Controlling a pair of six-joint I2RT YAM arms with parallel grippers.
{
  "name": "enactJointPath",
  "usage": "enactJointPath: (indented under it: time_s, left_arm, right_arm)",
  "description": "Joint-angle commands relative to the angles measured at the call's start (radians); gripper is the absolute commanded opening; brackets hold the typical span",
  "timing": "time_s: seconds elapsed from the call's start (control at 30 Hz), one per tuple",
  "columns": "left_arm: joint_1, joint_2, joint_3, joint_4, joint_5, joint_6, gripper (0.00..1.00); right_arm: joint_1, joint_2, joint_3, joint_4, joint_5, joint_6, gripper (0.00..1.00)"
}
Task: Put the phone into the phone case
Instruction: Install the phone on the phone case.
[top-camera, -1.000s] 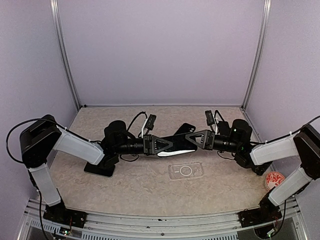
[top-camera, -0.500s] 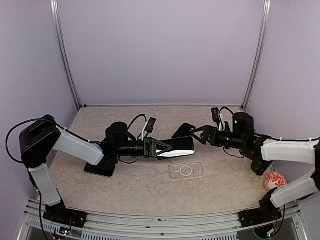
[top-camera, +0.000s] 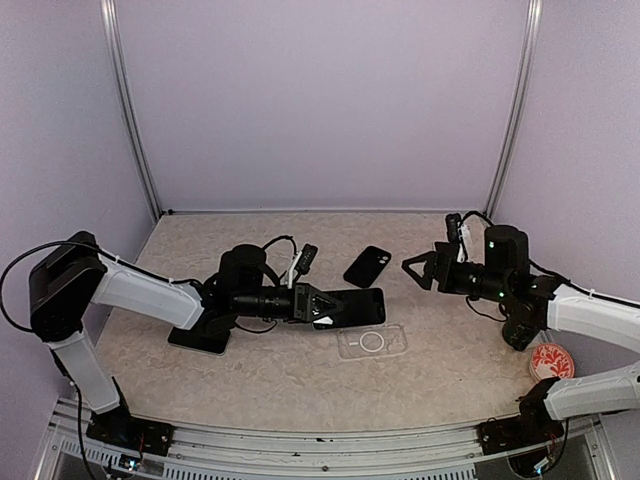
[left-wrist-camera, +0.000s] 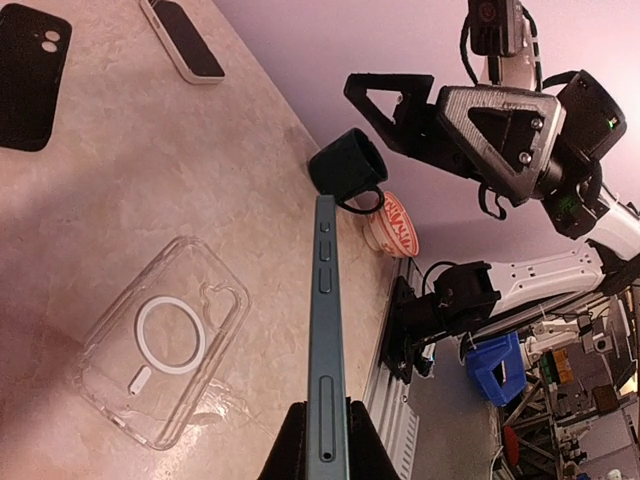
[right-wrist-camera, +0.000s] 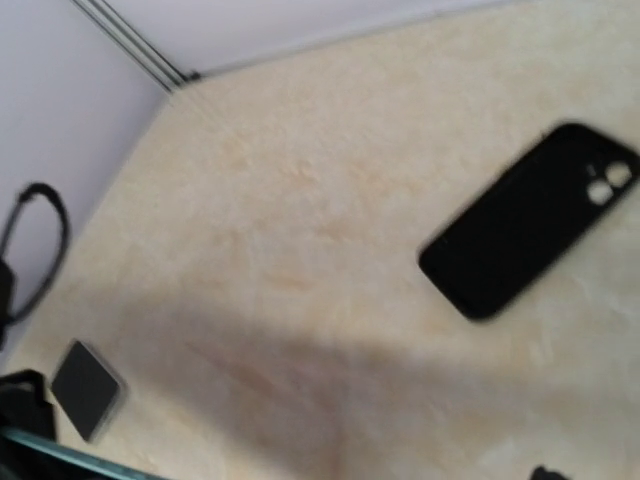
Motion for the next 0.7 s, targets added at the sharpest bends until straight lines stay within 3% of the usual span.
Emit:
enactJointPath:
  time_s: [0.0,0.27,0.67]
  left_arm:
    - [-0.029,-0.059,0.071,-0.130,-0.031,0.029,0.00]
    - [-0.024,-0.039,0.118,-0.224,-0.015,-0.040,0.00]
    - [-0.020,0.094,0.185,-0.193,0.050,-0.138,0.00]
  right_arm:
    - [-0.008,0.046,0.019,-0.111,-0.014,-0.022,0.91]
    - [-0.008,0.098,-0.010,-0.114,-0.059,-0.033,0.97]
    - [-0.008,0.128,-0.104,0.008,-0.123,-0.018,0.96]
